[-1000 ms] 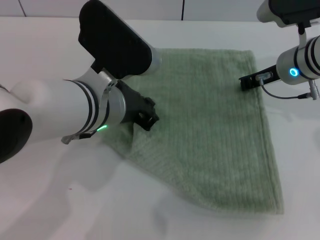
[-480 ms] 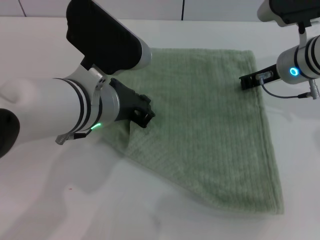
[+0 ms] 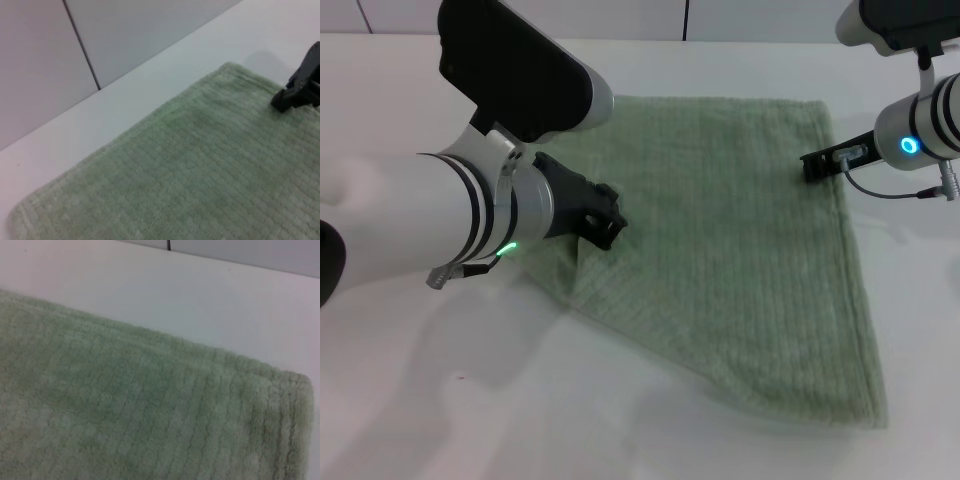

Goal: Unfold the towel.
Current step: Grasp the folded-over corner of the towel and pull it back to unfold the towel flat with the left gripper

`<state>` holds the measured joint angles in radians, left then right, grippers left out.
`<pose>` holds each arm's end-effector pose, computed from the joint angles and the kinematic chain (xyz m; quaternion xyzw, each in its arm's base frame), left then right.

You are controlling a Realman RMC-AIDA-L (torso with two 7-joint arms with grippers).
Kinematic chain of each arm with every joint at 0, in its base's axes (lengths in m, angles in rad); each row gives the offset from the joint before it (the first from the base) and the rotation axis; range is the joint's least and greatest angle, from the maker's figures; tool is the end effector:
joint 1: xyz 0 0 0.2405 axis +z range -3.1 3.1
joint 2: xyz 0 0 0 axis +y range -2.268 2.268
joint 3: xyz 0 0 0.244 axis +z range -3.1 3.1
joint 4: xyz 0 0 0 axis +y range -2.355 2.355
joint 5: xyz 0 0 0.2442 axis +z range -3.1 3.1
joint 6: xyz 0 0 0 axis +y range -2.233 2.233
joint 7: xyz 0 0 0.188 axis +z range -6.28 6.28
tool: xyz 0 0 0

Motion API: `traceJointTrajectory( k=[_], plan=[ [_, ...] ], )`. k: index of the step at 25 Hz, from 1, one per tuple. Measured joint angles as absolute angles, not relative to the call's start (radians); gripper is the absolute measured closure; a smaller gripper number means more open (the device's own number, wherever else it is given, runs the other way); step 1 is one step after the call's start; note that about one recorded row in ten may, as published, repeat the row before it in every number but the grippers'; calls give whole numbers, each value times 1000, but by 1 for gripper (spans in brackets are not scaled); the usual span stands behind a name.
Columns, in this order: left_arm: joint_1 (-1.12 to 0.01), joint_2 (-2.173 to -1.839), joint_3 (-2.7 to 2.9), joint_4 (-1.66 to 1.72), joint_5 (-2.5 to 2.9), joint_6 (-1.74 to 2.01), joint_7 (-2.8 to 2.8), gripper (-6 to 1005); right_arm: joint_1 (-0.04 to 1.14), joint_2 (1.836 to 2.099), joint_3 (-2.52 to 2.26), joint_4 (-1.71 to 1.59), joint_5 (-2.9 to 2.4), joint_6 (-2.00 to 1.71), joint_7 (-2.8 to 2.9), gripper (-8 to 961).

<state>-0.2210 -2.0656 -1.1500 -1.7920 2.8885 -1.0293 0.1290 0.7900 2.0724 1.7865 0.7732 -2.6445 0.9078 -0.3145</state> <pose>-0.1196 0.3533 -0.0764 -0.9035 -0.2416 0.0500 0.3505 0.2333 0.4764 -0.0753 -0.8255 0.4560 -0.0825 0.3222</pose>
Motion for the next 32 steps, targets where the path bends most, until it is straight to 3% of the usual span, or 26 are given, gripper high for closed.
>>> traceJointTrajectory(
  k=[32],
  plan=[
    [-118, -2062, -1192, -1897, 2889, -1081, 120, 962, 787, 2072, 1779, 768, -2642, 908, -314, 954]
  ],
)
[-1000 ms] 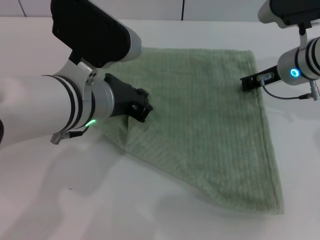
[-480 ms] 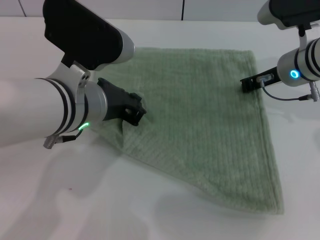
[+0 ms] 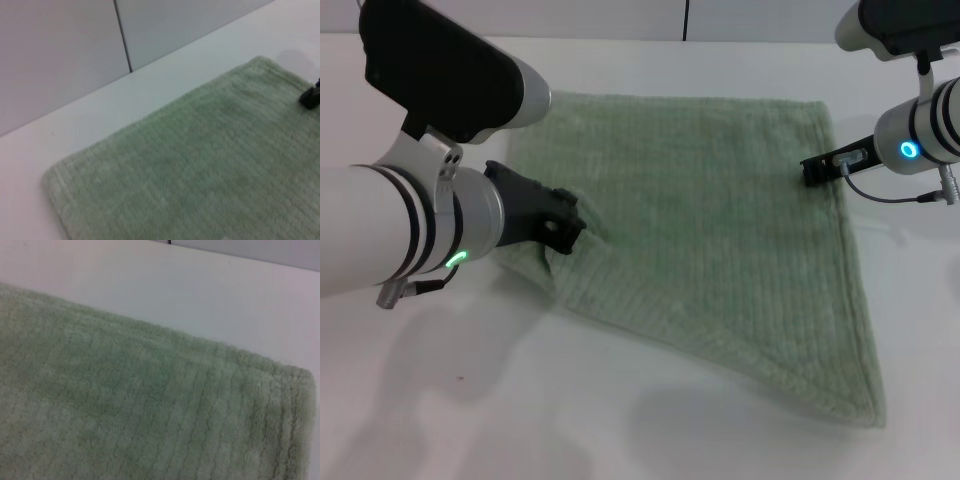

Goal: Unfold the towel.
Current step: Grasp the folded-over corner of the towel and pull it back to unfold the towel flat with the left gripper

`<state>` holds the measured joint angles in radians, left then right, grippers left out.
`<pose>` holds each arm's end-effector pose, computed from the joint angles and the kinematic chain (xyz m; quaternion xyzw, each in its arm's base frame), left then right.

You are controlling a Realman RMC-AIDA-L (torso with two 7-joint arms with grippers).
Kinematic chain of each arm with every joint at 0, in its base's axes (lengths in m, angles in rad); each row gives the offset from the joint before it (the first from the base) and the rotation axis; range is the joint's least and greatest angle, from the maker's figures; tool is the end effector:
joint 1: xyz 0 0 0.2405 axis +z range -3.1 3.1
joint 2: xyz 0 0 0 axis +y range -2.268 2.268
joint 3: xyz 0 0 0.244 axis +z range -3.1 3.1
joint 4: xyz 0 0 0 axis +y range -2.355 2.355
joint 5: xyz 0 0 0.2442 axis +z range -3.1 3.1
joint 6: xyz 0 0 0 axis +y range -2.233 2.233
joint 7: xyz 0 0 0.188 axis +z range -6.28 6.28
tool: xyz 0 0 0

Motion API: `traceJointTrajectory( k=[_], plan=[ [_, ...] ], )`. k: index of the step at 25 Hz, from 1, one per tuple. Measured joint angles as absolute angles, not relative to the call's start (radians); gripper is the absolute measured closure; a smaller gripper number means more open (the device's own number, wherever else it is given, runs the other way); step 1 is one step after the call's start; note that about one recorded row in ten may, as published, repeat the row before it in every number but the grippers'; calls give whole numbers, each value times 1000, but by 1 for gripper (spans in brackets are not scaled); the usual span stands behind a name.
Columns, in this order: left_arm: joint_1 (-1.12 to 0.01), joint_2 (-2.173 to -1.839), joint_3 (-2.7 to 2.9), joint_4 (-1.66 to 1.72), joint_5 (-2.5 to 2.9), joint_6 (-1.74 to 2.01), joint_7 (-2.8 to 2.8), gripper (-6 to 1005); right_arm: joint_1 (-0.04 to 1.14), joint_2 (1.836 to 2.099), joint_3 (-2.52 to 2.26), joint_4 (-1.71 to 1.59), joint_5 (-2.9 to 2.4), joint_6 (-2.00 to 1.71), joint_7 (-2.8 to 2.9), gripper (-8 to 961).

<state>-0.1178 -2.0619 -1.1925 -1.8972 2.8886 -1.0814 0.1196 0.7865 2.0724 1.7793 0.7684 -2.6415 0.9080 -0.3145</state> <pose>-0.1338 0.3434 -0.0495 -0.8848 -0.2830 0.0448 0.3675 0.2359 0.4741 -0.0772 -0.8254 0.4573 -0.0858 0.3197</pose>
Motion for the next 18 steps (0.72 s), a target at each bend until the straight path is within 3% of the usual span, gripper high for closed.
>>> traceJointTrajectory(
  k=[18],
  plan=[
    [-99, -2062, -1204, -1902, 2888, -1110, 112, 957, 782, 2072, 1779, 778, -2644, 916, -311, 954]
  ],
)
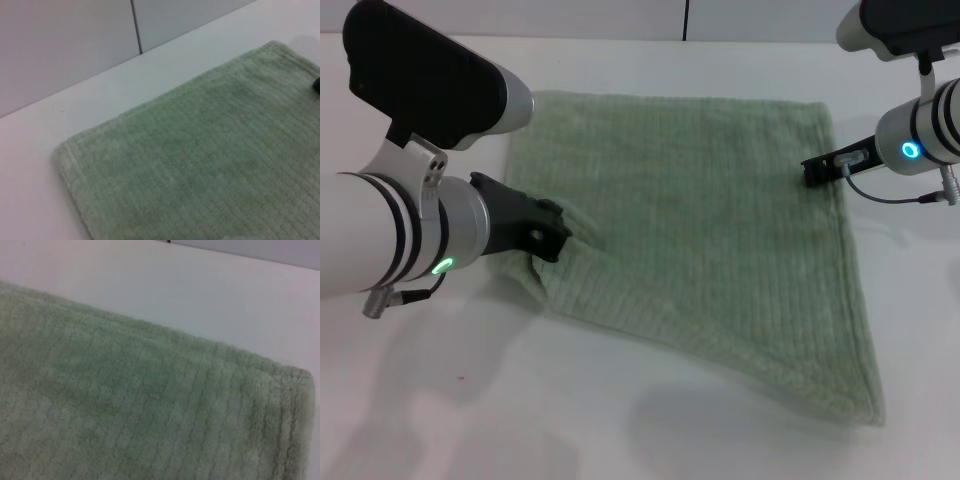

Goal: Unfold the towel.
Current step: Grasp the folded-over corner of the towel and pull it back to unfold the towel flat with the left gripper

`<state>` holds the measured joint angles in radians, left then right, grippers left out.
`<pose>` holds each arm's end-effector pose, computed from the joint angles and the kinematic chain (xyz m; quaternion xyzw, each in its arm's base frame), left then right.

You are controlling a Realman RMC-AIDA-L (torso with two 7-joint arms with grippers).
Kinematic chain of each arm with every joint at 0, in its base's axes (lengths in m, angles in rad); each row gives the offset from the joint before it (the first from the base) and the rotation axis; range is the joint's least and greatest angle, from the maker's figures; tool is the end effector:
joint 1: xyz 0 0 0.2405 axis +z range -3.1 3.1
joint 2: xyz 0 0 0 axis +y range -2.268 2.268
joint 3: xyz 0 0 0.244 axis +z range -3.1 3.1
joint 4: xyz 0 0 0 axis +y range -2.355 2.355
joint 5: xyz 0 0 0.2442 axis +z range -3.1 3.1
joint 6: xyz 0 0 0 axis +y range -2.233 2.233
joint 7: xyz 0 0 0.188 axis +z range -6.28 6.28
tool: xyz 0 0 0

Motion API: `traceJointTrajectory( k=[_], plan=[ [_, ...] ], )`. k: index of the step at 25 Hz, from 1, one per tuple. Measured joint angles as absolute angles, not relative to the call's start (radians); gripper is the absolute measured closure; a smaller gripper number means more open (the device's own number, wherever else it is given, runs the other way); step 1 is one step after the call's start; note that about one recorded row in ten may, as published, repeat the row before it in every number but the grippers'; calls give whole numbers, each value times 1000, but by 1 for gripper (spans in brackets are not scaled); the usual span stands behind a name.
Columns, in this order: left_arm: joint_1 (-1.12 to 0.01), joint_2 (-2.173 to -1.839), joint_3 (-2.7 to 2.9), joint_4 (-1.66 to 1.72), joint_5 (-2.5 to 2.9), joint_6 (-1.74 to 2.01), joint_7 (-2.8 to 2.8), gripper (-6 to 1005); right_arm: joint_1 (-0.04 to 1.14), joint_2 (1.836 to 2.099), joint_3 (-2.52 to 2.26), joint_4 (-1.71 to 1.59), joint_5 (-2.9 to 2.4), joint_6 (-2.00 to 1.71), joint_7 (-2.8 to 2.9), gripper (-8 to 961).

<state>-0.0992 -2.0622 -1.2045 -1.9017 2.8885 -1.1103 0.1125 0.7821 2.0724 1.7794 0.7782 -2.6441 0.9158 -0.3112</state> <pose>-0.1443 0.3397 -0.0465 -0.8785 -0.3015 0.0562 0.3664 0.2357 0.4735 -0.0761 -0.8249 0.4582 -0.0863 0.3195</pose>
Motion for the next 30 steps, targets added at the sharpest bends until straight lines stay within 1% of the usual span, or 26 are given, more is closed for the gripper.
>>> traceJointTrajectory(
  k=[10, 30],
  plan=[
    [-93, -2063, -1220, -1904, 2888, -1142, 109, 955, 788, 2072, 1779, 779, -2646, 917, -310, 954],
    [-86, -2062, -1233, -1961, 2889, -1297, 77, 868, 790, 2072, 1781, 781, -2647, 918, -311, 954]
  ],
)
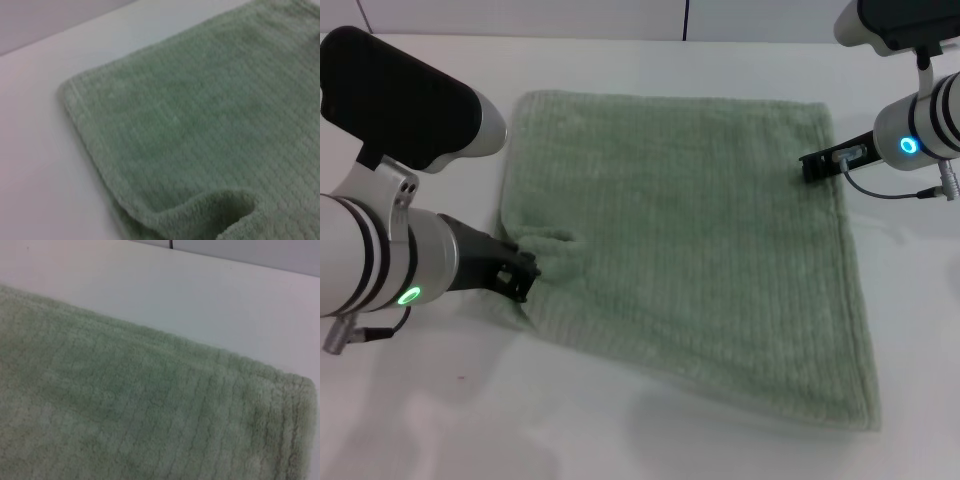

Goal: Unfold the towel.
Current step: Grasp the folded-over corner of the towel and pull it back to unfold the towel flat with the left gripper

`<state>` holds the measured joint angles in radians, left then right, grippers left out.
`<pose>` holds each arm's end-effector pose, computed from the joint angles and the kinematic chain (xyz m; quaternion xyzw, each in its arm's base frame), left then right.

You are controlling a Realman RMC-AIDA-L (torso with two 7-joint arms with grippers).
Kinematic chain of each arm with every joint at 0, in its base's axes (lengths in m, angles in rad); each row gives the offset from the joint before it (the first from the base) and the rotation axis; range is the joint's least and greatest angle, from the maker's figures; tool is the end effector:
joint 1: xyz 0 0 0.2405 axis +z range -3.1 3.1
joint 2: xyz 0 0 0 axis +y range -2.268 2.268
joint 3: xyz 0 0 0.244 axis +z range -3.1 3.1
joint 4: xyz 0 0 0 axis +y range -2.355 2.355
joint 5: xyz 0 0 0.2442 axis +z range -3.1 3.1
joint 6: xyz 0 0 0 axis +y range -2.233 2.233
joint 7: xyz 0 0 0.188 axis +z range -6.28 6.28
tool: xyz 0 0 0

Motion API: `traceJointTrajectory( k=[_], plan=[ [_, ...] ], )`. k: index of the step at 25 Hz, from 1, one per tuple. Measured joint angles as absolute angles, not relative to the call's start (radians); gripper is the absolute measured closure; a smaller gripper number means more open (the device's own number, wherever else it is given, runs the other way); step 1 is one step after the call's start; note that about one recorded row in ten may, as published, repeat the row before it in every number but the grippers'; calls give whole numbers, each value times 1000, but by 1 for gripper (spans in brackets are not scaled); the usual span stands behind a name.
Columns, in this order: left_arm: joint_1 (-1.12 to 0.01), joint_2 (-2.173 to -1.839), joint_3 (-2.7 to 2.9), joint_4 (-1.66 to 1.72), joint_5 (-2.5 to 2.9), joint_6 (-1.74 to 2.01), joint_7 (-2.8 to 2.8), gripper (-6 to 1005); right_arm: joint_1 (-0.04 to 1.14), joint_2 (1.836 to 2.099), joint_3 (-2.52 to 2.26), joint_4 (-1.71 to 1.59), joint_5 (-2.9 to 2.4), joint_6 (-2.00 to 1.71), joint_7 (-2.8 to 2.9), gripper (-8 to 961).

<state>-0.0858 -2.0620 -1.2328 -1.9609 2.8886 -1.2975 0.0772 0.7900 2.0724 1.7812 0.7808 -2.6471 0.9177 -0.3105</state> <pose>-0.1591 0.3200 -0.0351 -0.8642 -0.3476 0.1055 0.3481 0.2317 0.4757 -0.0754 -0.8266 0.4546 -0.0852 0.3206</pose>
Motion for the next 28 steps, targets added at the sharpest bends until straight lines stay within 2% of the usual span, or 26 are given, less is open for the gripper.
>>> traceJointTrajectory(
  k=[15, 20, 28],
  plan=[
    [-87, -2060, -1294, -1939, 2890, -1392, 38, 743, 788, 2072, 1780, 804, -2646, 940, -312, 954],
    [-86, -2060, -1304, -1934, 2891, -1415, 24, 472, 788, 2072, 1779, 805, -2646, 943, -312, 954],
    [-85, -2059, -1336, -1930, 2892, -1457, 14, 313, 787, 2072, 1779, 805, -2644, 944, -312, 954]
  ],
)
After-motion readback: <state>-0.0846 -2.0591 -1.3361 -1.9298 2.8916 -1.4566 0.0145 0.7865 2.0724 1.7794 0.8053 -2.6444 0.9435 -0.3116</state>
